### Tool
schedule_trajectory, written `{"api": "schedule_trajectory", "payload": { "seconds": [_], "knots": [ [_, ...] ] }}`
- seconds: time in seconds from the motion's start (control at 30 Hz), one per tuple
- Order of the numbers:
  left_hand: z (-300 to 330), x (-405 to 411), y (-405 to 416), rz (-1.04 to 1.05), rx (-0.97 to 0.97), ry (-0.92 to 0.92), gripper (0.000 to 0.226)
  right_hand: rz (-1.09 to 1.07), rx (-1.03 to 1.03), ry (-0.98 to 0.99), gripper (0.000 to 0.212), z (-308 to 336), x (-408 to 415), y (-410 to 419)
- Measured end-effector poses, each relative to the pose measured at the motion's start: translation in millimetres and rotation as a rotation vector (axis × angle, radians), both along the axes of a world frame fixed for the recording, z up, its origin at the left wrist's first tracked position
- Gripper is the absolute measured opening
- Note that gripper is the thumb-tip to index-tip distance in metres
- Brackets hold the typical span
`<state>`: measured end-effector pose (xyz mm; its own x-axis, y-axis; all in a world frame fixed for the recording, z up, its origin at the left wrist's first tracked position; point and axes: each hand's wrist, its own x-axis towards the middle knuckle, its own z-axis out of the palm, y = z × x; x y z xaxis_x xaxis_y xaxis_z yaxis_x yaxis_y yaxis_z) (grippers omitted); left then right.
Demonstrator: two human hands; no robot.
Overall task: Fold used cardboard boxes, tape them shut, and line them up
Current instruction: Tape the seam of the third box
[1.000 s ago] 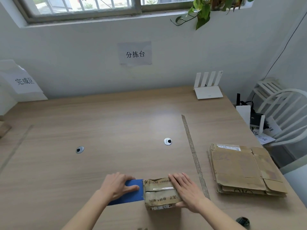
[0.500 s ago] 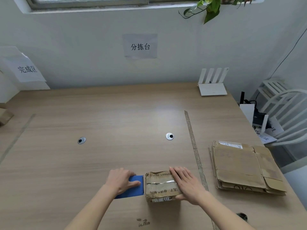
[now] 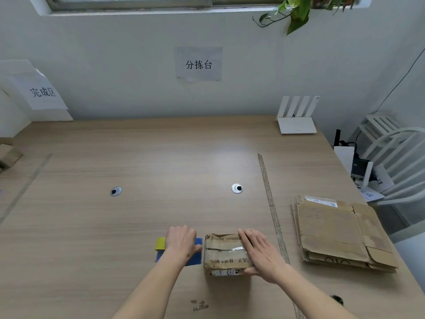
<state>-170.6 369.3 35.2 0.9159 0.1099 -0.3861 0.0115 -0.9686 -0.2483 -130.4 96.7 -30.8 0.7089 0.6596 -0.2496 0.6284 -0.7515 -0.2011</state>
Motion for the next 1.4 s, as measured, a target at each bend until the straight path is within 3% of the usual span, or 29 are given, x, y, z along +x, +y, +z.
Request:
{"api": "schedule_trajectory", "payload": {
  "seconds": [0.17, 0.37, 0.47, 0.6, 0.67, 0.77, 1.0, 1.2, 1.4],
  "knots": [
    [-35.6, -50.2, 14.3, 0.100, -0.076, 0.108, 0.030, -0.012, 0.000, -0.026, 0.139, -8.4, -0.5, -10.4],
    [-49.3, -64.4, 53.5, 0.256, -0.143, -0.054, 0.042, 0.028, 0.023, -0.113, 0.119, 4.4, -0.8, 13.3],
    [-44.9, -59.9, 60.6, 0.319, -0.186, -0.130, 0.044, 0.054, 0.128, -0.145, 0.091, 10.6, -6.1, 53.4],
    [-41.8, -59.4, 56.8, 0.353, -0.224, -0.166, 0.045, 0.259, 0.152, -0.120, 0.038, 6.3, -14.8, 99.8],
    [-44.1, -63.8, 56.7, 0.351, -0.235, -0.168, 0.047, 0.245, 0.160, -0.113, 0.025, 1.5, -18.0, 107.0],
    [-48.9, -71.8, 59.4, 0.360, -0.250, -0.161, 0.048, 0.227, 0.118, -0.174, 0.028, -3.2, -17.1, 109.7],
    [-43.1, -78.7, 61.0, 0.368, -0.283, -0.183, 0.049, 0.218, 0.059, 0.097, 0.073, 15.4, -9.7, 115.4],
    [-28.7, -72.8, 62.3, 0.363, -0.305, -0.213, 0.048, 0.181, 0.130, 0.137, 0.086, 30.7, 2.3, 86.0],
    [-11.9, -62.3, 60.7, 0.349, -0.317, -0.247, 0.046, 0.156, -0.075, 0.298, 0.097, 43.4, 16.8, 40.6]
  ]
}}
